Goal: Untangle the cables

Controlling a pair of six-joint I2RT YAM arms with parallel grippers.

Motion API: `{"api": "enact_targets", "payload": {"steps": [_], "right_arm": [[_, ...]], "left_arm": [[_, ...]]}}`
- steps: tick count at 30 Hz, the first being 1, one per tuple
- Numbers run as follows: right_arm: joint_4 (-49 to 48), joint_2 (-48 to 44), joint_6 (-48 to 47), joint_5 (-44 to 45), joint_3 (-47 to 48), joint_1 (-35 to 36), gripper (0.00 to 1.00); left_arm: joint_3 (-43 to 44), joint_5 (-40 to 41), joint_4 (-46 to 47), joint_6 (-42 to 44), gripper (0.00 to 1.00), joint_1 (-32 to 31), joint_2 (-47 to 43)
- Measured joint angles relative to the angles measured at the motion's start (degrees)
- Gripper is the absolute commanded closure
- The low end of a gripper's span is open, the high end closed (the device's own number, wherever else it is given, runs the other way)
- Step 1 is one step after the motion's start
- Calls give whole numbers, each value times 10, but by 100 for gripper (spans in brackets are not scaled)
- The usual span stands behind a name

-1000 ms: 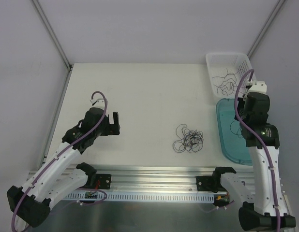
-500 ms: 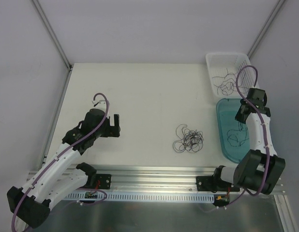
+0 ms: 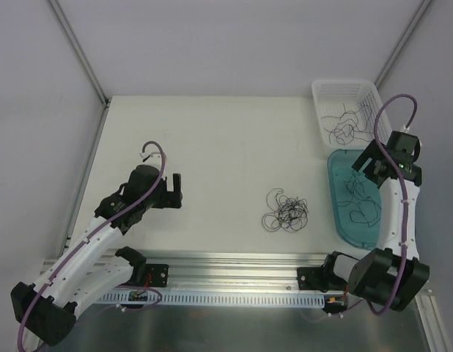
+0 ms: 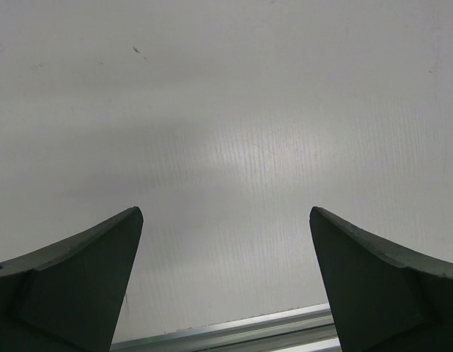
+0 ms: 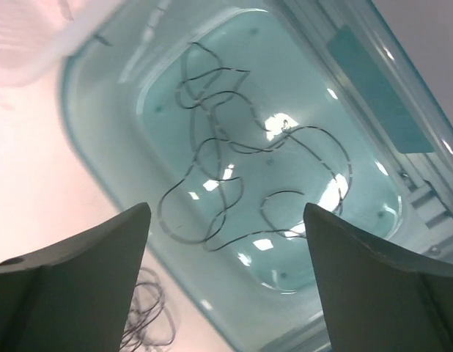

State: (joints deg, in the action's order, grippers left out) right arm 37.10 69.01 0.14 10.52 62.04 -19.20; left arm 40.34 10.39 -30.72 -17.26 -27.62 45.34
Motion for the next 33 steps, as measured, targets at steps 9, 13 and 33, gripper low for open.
{"api": "enact_targets", "payload": {"steps": [9,13,33], "right_arm": [[37,-101,3,-97,4,122,7],[36,-134,17,-117,-40,232,8],[-125,184,108,-69,-100,636,59]], "left_arm": [[0,-6,0,0,1,0,7],[0,-10,0,0,1,0,14],[0,-10,0,0,1,0,28]]}}
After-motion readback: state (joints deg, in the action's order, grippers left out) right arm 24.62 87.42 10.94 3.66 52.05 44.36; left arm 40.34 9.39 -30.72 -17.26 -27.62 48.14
